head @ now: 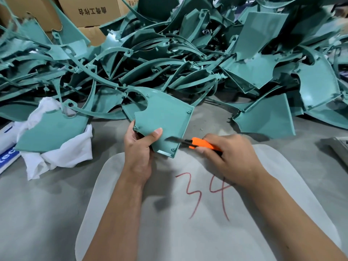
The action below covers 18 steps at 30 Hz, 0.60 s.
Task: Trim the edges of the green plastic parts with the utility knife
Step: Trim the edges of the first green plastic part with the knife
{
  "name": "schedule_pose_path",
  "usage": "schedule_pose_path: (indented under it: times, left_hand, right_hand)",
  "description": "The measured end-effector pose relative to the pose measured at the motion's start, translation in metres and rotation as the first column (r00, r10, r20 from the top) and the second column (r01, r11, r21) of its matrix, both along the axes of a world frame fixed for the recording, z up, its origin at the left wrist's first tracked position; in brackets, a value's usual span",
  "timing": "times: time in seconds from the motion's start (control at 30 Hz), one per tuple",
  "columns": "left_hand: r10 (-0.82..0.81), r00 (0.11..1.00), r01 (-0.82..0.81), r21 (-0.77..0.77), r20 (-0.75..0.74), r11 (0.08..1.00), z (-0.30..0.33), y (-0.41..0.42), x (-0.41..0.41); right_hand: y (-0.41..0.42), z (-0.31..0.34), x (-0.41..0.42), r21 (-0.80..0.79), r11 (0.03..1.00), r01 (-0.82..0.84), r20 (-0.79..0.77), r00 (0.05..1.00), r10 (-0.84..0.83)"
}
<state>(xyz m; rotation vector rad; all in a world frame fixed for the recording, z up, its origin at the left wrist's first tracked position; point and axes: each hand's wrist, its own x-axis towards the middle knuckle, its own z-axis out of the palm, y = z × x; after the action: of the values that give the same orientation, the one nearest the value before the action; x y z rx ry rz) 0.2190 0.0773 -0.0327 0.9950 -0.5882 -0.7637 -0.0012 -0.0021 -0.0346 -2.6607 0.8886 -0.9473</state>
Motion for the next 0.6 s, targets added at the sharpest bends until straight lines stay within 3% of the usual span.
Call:
schedule_pose_path:
  times: [0.13, 0.2, 0.3, 0.43, 0.6]
  left_hand:
    - [-0.075, 0.997, 0.076, 0.003, -0.018, 0.997, 0.0, 0.003, 0.002]
    - [-0.088, 0.996, 0.088, -0.001, -0.025, 0.996, 0.001, 0.004, 0.001]
    - [-0.068, 0.997, 0.067, -0.016, -0.044, 0.998, 0.004, 0.004, -0.001]
    - [-0.069, 0.99, 0.066, -0.029, -0.124, 0.997, 0.008, 0.005, -0.004]
    - [-0.13, 0.954, 0.108, -0.095, -0.27, 0.99, 0.011, 0.01, -0.002]
  right_hand:
    - [-0.015, -0.001, -0.009, -0.004, 0.963, 0.271, 0.064, 0.961, -0.27]
    - [-0.017, 0.001, -0.012, 0.001, 0.951, 0.311, 0.108, 0.945, -0.309]
    - [-0.007, 0.003, -0.007, 0.015, 0.992, 0.123, 0.176, 0.977, -0.124]
    - [0.012, 0.003, 0.008, -0.006, 0.99, -0.144, 0.096, 0.985, 0.144]
    - [0.003, 0.005, 0.005, 0.02, 1.0, 0.018, 0.202, 0.979, -0.022]
